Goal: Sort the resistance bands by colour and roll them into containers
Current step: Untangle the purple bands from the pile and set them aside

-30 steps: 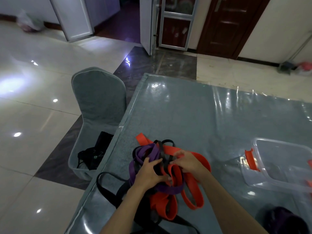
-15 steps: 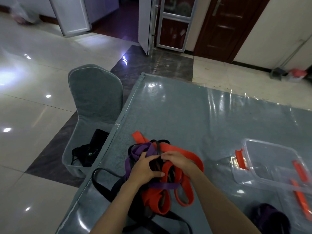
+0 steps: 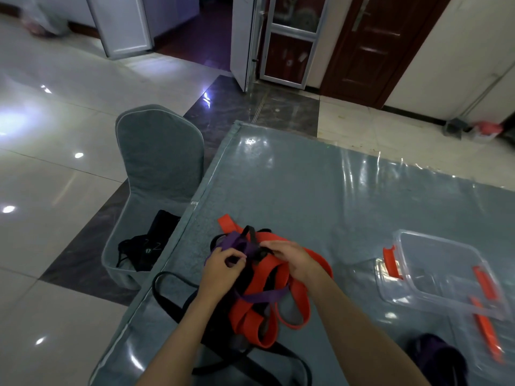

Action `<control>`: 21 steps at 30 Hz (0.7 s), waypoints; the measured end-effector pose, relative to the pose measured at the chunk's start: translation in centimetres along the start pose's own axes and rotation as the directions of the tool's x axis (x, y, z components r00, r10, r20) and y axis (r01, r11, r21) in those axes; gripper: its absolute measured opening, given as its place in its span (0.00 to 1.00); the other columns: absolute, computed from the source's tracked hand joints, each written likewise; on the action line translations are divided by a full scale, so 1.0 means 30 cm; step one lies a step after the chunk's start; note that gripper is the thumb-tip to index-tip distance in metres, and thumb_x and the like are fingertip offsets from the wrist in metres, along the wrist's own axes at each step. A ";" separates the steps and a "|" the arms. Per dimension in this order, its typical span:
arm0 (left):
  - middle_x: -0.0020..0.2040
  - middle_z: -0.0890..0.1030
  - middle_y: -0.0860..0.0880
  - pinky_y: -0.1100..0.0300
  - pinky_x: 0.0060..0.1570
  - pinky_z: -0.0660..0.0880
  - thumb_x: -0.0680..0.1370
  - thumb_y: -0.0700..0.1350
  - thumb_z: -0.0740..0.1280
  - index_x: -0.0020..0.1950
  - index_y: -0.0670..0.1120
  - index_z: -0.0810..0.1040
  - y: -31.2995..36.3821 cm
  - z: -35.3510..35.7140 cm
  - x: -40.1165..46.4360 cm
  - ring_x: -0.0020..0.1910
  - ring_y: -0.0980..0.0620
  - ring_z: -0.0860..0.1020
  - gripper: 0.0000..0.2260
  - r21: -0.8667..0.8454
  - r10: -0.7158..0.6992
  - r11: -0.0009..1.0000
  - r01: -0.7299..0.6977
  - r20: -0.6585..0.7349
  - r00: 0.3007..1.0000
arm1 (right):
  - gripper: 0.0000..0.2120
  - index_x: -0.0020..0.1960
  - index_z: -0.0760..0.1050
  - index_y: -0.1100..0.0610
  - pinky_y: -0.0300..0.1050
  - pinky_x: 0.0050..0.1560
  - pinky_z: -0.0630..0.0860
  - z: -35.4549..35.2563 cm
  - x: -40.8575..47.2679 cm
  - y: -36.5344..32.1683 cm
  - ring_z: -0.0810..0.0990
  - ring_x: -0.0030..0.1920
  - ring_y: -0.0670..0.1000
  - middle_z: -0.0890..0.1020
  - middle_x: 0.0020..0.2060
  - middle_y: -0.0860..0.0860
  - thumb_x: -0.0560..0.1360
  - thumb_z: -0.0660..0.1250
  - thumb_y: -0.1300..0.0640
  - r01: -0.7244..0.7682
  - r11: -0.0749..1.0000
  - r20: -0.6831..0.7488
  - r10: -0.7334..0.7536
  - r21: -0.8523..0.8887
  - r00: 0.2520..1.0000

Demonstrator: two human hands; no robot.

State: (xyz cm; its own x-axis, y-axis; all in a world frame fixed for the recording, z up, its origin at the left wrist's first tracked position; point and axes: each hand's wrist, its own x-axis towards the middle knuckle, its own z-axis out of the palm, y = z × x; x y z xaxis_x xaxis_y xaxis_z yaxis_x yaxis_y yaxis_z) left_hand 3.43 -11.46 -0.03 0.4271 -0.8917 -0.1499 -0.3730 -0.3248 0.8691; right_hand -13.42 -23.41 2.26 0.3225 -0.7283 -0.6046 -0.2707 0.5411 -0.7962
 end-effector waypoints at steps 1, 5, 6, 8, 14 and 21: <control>0.52 0.79 0.50 0.52 0.58 0.78 0.76 0.44 0.77 0.46 0.58 0.85 0.005 -0.008 0.002 0.46 0.56 0.81 0.07 -0.011 0.010 1.000 -0.010 -0.013 1.000 | 0.07 0.55 0.85 0.61 0.33 0.45 0.77 -0.019 0.000 -0.004 0.84 0.44 0.46 0.88 0.43 0.52 0.78 0.72 0.62 0.005 1.000 -0.005 -0.005 0.019 1.000; 0.51 0.78 0.51 0.52 0.56 0.79 0.73 0.41 0.78 0.51 0.61 0.84 0.007 -0.014 0.002 0.49 0.51 0.81 0.15 0.068 0.046 0.997 -0.048 0.034 0.998 | 0.09 0.48 0.82 0.55 0.39 0.47 0.79 -0.074 -0.017 -0.030 0.84 0.42 0.49 0.86 0.44 0.54 0.70 0.78 0.63 0.019 0.998 0.073 -0.023 0.055 0.997; 0.52 0.78 0.52 0.51 0.56 0.79 0.72 0.40 0.77 0.52 0.62 0.84 0.007 -0.011 0.000 0.52 0.49 0.81 0.17 0.089 0.053 0.994 -0.057 0.050 0.997 | 0.11 0.47 0.81 0.54 0.37 0.42 0.79 -0.081 -0.026 -0.041 0.83 0.39 0.48 0.86 0.42 0.53 0.68 0.79 0.64 -0.005 0.999 0.112 0.000 0.044 0.994; 0.54 0.78 0.52 0.48 0.56 0.80 0.72 0.38 0.76 0.55 0.62 0.84 0.003 -0.002 -0.003 0.56 0.47 0.81 0.20 0.159 0.080 0.983 -0.091 0.072 0.994 | 0.13 0.44 0.77 0.52 0.33 0.28 0.73 -0.095 -0.053 -0.069 0.79 0.29 0.43 0.82 0.34 0.48 0.71 0.77 0.67 -0.039 0.993 0.189 0.059 -0.109 0.980; 0.58 0.73 0.52 0.50 0.54 0.78 0.77 0.44 0.71 0.61 0.60 0.83 0.056 0.002 -0.033 0.61 0.47 0.79 0.15 0.316 0.159 0.927 -0.200 0.152 0.976 | 0.15 0.45 0.75 0.55 0.33 0.27 0.72 -0.100 -0.084 -0.163 0.78 0.29 0.43 0.79 0.36 0.52 0.75 0.67 0.75 0.039 0.938 0.183 0.026 -0.345 0.983; 0.81 0.62 0.47 0.49 0.66 0.73 0.67 0.68 0.78 0.75 0.61 0.72 0.102 0.040 -0.073 0.74 0.43 0.73 0.38 0.414 -0.073 0.909 -0.036 0.243 0.967 | 0.14 0.49 0.76 0.52 0.53 0.45 0.80 -0.070 -0.068 -0.116 0.80 0.39 0.52 0.82 0.38 0.53 0.76 0.66 0.72 0.029 0.999 0.098 -0.026 -0.032 0.995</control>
State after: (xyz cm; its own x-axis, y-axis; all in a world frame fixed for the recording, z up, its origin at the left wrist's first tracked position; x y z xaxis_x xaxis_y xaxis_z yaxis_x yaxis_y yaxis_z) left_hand 0.37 -10.89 2.40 0.2398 -0.9154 -0.3233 -0.6956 -0.3943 0.6005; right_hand -15.04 -24.69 6.29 0.4169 -0.6971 -0.5833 -0.2904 0.5059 -0.8122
